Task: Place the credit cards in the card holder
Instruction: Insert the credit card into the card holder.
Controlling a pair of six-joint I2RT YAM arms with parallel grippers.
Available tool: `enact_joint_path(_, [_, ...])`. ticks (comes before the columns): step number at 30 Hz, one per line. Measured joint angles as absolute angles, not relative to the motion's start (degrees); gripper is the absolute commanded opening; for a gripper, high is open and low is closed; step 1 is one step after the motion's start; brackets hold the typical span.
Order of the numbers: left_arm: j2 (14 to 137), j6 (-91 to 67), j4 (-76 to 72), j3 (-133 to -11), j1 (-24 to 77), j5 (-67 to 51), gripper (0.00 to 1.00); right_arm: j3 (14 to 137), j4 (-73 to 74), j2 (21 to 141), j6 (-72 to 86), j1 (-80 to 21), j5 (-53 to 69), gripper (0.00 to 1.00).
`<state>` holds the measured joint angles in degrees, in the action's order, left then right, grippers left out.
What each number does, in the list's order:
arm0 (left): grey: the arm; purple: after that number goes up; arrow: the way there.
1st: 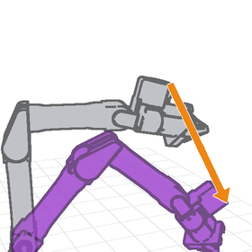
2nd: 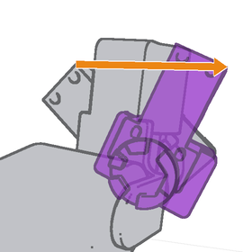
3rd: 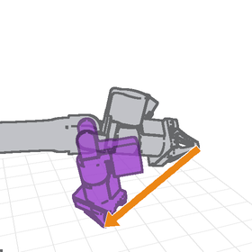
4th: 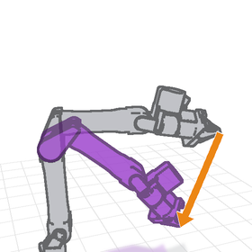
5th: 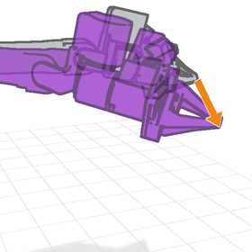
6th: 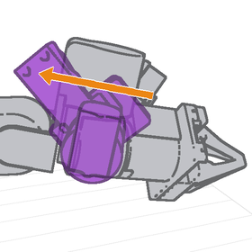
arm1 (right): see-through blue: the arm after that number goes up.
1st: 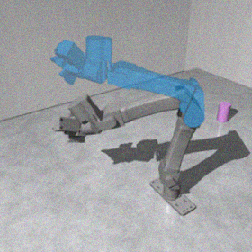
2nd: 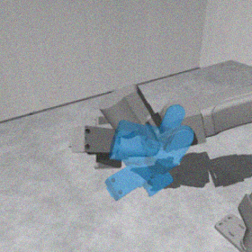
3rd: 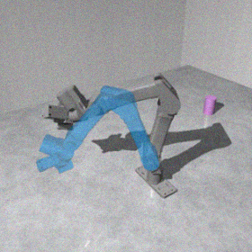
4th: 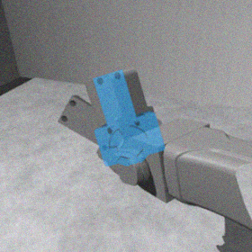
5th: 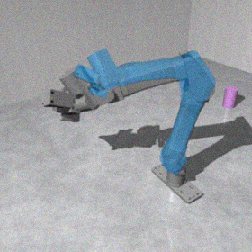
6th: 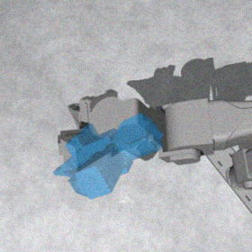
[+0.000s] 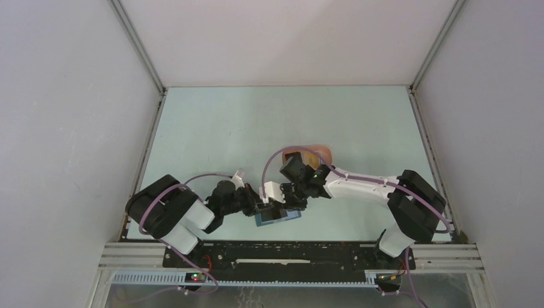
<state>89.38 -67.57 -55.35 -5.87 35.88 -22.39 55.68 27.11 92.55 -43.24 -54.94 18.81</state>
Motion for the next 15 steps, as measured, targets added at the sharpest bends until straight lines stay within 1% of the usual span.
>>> enact_joint_path(2, [89.9,-67.6,-55.7,-5.9,35.9,-22.5,0.05,55.7,27.0,91.2,-43.7,-55.6,20.5,0.21])
enact_joint_path(6, [91.5,-67.6,-56.8,-6.6,35.9,-23.1,0.07,55.9,25.9,89.4,-45.7,-59.5,22.3,0.07])
enact_joint_path(8, [92.2,-67.6,-57.3,-6.9,35.9,-23.3,0.07,56.3,25.3,89.7,-46.5,-61.8,22.6,0.05])
enact_joint_path(15, [92.7,-67.7,-57.9,-6.9,35.9,-23.3,0.11,60.9,23.2,94.7,-48.1,-67.6,20.9,0.03])
